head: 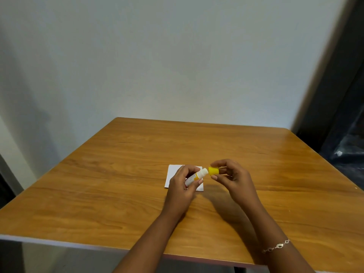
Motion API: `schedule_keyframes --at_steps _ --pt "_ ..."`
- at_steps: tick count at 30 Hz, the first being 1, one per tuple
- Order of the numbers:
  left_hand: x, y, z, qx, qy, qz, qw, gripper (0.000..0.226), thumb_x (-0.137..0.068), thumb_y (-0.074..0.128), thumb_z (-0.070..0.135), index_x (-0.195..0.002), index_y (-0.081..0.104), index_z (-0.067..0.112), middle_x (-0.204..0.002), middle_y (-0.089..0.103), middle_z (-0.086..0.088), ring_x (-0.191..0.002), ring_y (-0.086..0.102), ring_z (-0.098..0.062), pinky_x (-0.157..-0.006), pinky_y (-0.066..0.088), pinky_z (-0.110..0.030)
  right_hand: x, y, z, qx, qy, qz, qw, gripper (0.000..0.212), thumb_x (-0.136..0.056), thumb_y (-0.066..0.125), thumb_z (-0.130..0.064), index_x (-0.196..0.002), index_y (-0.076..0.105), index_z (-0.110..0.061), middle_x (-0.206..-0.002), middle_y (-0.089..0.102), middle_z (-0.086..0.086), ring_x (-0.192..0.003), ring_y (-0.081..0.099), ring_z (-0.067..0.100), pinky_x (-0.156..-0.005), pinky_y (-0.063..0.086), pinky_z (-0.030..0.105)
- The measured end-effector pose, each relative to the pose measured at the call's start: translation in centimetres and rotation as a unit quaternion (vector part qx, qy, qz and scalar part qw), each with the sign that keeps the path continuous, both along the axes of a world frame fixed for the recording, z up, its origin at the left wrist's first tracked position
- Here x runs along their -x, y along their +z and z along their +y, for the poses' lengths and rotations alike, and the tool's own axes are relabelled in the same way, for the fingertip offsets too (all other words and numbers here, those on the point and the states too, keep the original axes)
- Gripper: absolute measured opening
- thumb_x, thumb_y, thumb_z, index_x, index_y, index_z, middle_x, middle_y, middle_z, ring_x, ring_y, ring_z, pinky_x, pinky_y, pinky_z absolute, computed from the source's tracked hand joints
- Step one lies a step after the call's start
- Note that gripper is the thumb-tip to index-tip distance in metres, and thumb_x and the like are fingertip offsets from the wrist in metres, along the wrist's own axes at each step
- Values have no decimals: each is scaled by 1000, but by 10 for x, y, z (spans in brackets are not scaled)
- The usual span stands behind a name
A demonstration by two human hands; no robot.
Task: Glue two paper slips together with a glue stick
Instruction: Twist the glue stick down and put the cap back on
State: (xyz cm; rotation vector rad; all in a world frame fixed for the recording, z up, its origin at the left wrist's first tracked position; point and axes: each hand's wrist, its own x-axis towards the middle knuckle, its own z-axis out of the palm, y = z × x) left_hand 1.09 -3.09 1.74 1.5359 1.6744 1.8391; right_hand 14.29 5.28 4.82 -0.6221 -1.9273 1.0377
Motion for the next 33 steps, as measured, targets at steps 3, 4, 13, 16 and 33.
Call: schedule_keyframes --at_steps 3,4,13,16,33 --pt "1 -1 1 3 -4 -13 1000 24 -78 65 2 -95 58 19 -93 62 6 -88 56 -4 -74 41 -9 3 6 -2 -17 20 -7 1000 37 -72 68 6 -83 62 -29 -93 62 -3 -80 62 -1 -66 47 9" --pt "1 -1 1 4 -5 -11 1000 23 -78 65 2 -93 58 19 -91 62 5 -86 56 -4 -73 40 -9 4 8 -2 -26 26 -15 999 36 -73 68 5 -84 62 -29 -93 62 -3 -82 61 -2 -67 48 10" --pt "0 -1 1 13 -32 -24 999 19 -76 62 11 -94 60 16 -92 63 3 -87 56 -2 -71 39 -8 4 21 1 -100 62 -93 989 33 -74 65 7 -87 66 -23 -89 63 -5 -88 60 8 -74 53 17" --pt "0 0 1 16 -31 -34 999 19 -74 62 13 -92 61 18 -91 63 4 -85 57 -1 -71 39 -8 4 24 4 -134 68 -139 979 25 -75 64 7 -91 68 -12 -88 65 -1 -88 60 8 -72 52 15" --pt "0 -3 2 21 1 -92 996 27 -68 72 14 -81 49 21 -81 55 10 -74 52 1 -68 45 -15 23 19 -1 -230 25 -280 932 22 -86 59 -20 -105 63 -9 -90 57 8 -80 53 21 -64 33 26"
